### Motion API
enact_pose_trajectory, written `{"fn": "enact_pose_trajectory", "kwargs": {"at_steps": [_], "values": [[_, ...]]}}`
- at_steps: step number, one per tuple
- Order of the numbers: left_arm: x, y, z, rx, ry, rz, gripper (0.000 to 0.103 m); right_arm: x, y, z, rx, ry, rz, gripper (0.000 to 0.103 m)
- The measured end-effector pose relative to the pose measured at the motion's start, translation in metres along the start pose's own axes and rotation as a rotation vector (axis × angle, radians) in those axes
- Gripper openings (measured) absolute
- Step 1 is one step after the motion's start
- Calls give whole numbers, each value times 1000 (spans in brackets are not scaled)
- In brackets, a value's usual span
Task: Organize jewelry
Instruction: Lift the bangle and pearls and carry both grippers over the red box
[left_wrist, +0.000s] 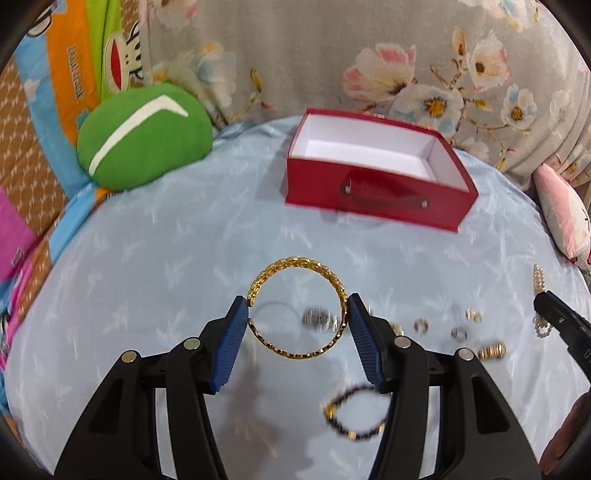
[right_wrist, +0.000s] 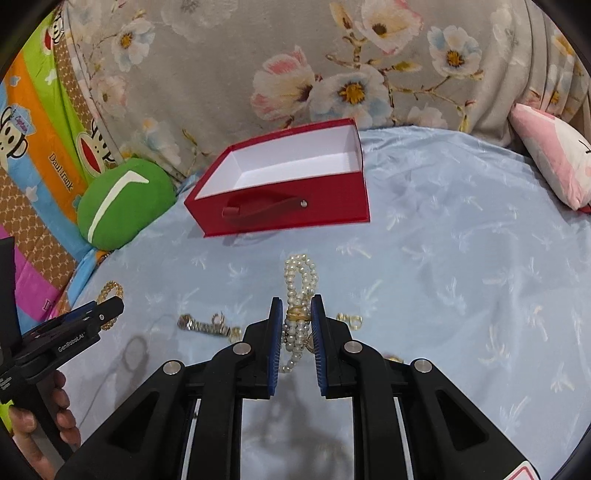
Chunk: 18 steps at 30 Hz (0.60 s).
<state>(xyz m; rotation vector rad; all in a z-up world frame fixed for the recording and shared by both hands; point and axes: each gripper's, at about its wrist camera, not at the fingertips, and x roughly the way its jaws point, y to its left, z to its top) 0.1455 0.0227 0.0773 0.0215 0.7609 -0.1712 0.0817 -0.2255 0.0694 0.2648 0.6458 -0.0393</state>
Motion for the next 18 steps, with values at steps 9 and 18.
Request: {"fn": "enact_pose_trajectory", "kwargs": {"at_steps": [9,18], "values": [[49,-18,106,45,-74,46,54,66,-8,111,-24,-60,30,15],[123,-42,191,64,-108,53,54,156,0,190,-40,-50,8,15]]}}
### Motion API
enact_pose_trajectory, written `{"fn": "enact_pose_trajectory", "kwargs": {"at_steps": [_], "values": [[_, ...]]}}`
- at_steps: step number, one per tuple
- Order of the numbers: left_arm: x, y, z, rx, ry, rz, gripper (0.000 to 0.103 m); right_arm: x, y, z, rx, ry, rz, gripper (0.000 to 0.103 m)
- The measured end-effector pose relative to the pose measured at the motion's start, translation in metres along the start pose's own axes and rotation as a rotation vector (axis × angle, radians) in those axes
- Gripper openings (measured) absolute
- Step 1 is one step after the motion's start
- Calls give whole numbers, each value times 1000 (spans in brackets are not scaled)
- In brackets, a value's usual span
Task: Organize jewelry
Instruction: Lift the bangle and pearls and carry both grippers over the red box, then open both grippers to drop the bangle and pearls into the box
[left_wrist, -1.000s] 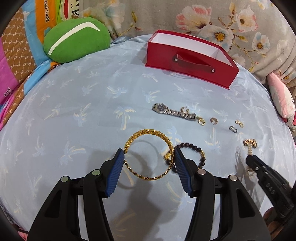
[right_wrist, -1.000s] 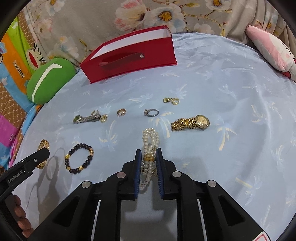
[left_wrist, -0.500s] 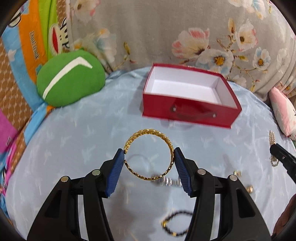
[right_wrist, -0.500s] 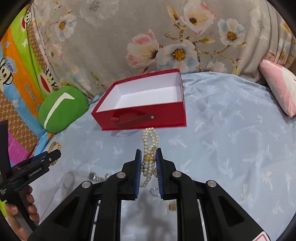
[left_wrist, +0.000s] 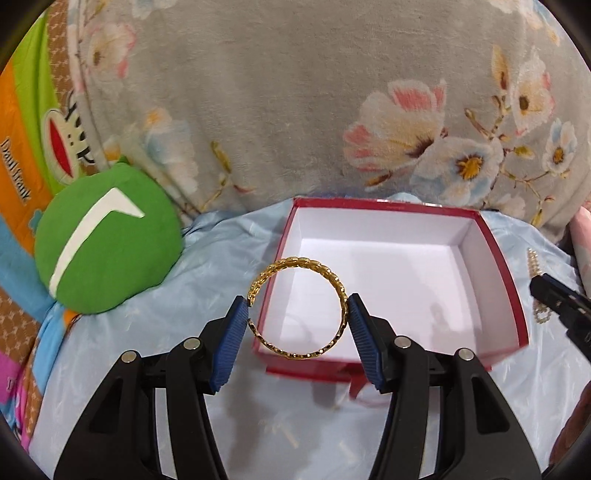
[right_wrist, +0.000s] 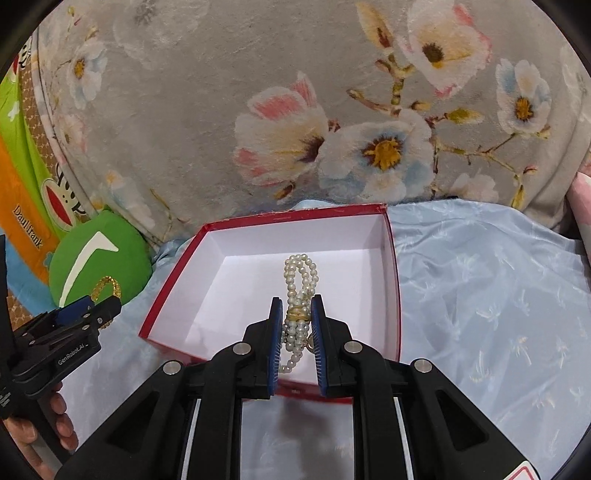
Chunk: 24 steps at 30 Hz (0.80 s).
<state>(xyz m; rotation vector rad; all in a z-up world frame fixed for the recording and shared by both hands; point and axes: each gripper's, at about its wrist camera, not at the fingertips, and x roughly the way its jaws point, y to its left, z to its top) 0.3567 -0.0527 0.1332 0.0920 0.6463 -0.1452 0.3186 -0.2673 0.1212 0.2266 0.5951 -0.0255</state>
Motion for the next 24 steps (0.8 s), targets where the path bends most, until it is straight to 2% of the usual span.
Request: {"fn": "enact_pose_trajectory", "kwargs": {"at_steps": [5,11,22,24], "values": [[50,-13,22,-22,60,-31,54,42,-2,17,-3,30,-24,15],[93,-34,32,5,92,-5,54,83,-9,23,4,77,-55,15],[140,-39,32,-12,134,8,54,128,-17,13,-2,125,-88,16],[144,-38,30,-11,133,14,61,130,-17,12,-7,121,-99,17]]}}
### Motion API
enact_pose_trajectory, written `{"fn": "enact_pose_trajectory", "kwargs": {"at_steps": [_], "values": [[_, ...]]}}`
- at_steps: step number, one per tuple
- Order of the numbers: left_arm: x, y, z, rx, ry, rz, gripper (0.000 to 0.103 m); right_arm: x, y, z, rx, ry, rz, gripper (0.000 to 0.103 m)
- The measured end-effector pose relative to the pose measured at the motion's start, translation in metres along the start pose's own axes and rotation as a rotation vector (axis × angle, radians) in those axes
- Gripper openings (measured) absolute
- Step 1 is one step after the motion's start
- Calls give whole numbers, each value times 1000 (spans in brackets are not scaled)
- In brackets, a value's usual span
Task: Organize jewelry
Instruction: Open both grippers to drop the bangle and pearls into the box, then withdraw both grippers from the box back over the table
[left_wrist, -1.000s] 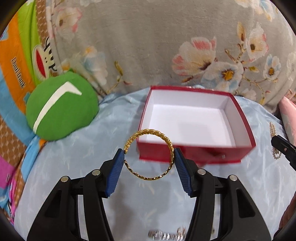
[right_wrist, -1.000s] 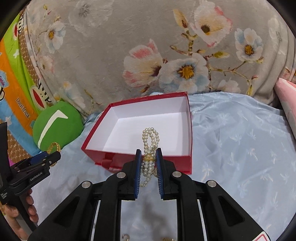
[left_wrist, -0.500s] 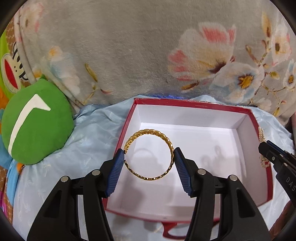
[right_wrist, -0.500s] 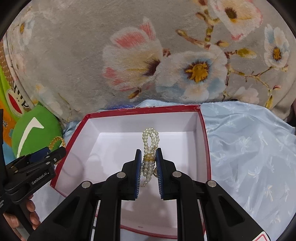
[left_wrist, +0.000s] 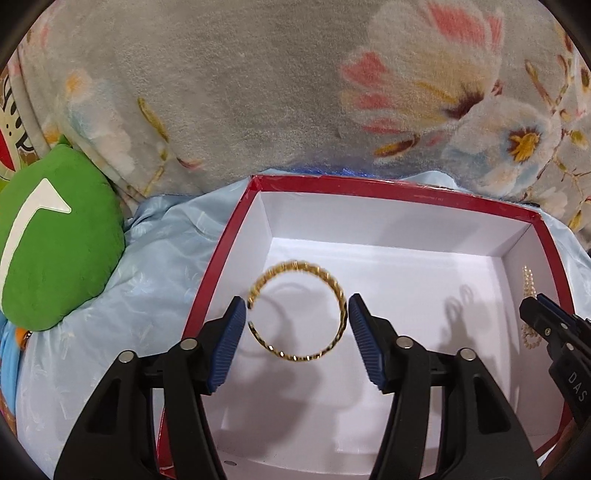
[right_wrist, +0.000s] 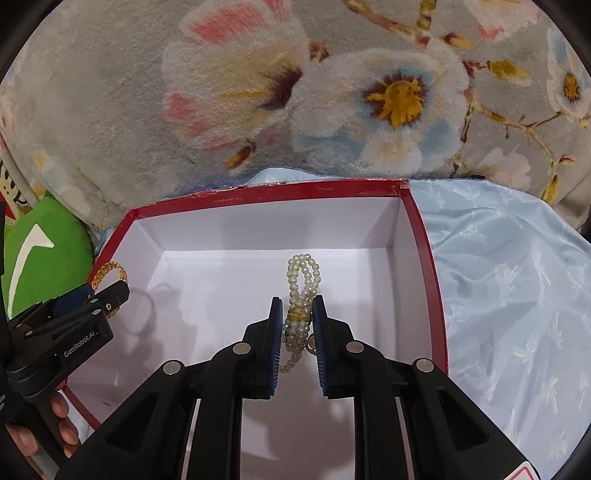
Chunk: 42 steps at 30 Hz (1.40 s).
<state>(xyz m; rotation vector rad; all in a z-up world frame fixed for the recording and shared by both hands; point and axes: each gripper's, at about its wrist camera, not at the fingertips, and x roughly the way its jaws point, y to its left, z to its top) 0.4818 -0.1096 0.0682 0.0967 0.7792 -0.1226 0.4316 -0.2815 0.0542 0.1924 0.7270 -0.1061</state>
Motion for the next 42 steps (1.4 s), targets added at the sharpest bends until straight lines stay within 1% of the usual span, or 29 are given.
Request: {"fn": "enact_pose_trajectory", "kwargs": {"at_steps": [2,3,5,9,14,15,17,19,22,24,26,27,29,31,32,36,37,40,42], "values": [[2,0,-1,3,-10,11,73,2,0,-1,-2,-2,-2,22],[2,1,-1,2,-13,11,75,2,-1,-1,-1,-5,-2,23],[3,2,-2,-2,-17,6,79,2,-1,-2,-3,-13,-5,33],[6,4,-5,-9,-8,3,79,-2,1,-5,-22,-27,-18,38],[7,6,-11,-3,16,-6,79,-2,0,-9,-23,-23,-23,39],[8,5,-12,2,25,-5,80,-2,0,-9,-24,-21,-25,40],[14,4,-16,24,74,-3,82,-2,0,-10,-30,-19,-30,42],[15,6,-21,31,93,-16,82,-4,2,-12,-46,-25,-41,44],[16,10,-27,31,115,-40,82,-7,5,-15,-82,-35,-67,52],[14,12,-29,16,128,-44,82,-8,7,-17,-107,-33,-84,52],[15,8,-30,39,142,-44,82,-8,9,-21,-132,-27,-116,54],[13,5,-31,65,135,-35,82,-7,9,-24,-143,-25,-119,55],[9,0,-34,98,116,-22,82,-5,7,-30,-153,-16,-129,60],[5,-4,-39,123,127,-26,82,-6,4,-34,-150,-18,-138,60],[3,-5,-43,138,134,-29,80,-9,3,-35,-145,-29,-146,60],[-13,-7,-61,178,144,-46,78,-17,-1,-43,-142,-16,-154,60],[-17,-8,-65,188,147,-48,78,-20,0,-46,-147,-15,-159,59],[-33,-11,-78,229,140,-51,78,-33,3,-57,-191,-11,-164,51],[-43,-11,-89,249,157,-75,78,-42,6,-69,-222,-9,-164,51]]}}
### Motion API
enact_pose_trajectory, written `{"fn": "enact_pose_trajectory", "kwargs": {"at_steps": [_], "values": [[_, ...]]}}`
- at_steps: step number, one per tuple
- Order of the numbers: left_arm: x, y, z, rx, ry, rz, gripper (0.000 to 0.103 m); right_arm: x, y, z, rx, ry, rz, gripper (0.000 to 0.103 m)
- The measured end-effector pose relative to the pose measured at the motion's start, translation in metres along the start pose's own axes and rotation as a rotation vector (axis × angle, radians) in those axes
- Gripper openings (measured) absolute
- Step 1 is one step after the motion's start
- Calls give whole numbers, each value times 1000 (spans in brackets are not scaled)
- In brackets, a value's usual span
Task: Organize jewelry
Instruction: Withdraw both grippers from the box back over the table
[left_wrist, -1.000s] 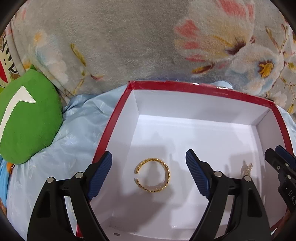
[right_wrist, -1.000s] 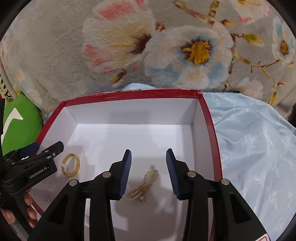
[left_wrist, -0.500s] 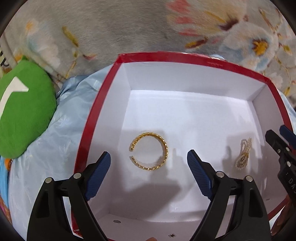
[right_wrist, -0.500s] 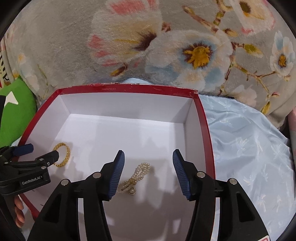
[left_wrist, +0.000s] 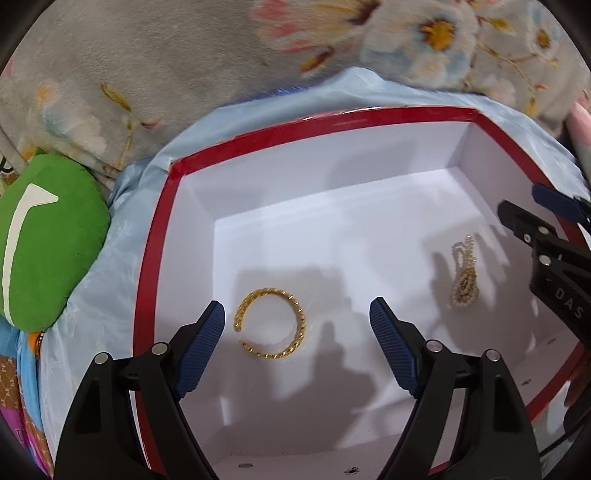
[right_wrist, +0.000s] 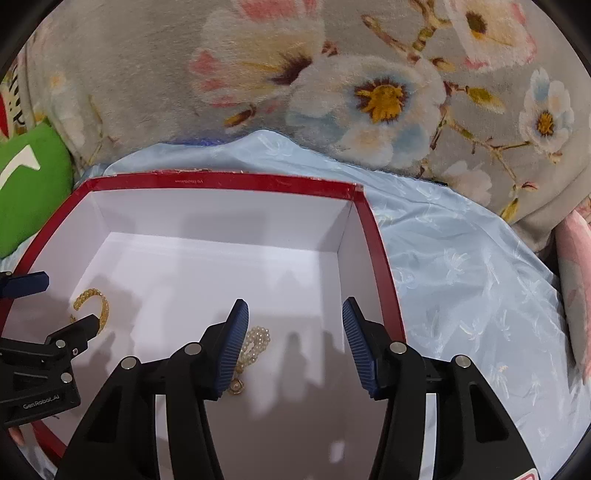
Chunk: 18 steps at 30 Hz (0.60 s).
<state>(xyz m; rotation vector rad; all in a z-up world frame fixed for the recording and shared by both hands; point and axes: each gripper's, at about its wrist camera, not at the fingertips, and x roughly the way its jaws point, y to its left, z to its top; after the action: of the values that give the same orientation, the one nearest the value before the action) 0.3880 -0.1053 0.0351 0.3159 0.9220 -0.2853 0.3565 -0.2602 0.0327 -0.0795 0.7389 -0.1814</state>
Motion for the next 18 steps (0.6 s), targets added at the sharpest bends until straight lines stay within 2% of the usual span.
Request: {"fn": "enact_pose_trajectory", "kwargs": {"at_steps": [6,11,14,18], "values": [[-33,-17,-33,60,-47,20,78,-31,-2,-25,-13,-37,-15,54],[-73,-12,-51,-16,-135,-3,79,-91,-16,-47,55,-126,43,65],[-103,-8,-73,-55,-171,-23,83,-133,-23,-81,66,-148,94,66],[-123,-5,-119,-91,-152,-7,86,-167,-34,-148,118,-79,180,66]]}}
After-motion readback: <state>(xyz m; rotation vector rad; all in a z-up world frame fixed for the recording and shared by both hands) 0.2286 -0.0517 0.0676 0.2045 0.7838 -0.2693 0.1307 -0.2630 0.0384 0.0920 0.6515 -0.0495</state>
